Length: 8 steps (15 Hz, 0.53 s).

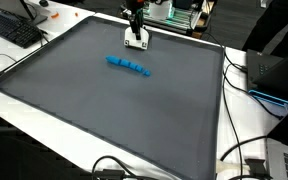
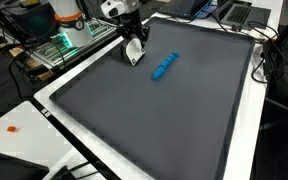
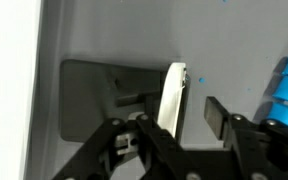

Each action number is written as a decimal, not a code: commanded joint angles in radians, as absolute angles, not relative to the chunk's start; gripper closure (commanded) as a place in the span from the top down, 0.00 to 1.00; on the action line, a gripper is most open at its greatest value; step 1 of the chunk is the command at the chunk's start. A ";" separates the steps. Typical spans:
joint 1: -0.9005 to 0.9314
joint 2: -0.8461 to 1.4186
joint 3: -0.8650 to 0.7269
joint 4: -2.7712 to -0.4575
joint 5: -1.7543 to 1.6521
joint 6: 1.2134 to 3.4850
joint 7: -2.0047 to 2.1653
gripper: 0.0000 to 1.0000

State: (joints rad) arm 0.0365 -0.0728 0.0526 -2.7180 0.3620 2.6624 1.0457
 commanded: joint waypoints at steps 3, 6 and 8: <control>0.018 -0.172 0.033 -2.687 0.324 2.477 0.917 0.99; 0.011 -0.200 0.034 -2.663 0.285 2.409 0.837 1.00; 0.007 -0.214 0.039 -2.644 0.243 2.376 0.788 1.00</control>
State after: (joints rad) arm 0.0194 -0.1762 0.0390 -2.6591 0.2995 2.4409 0.8564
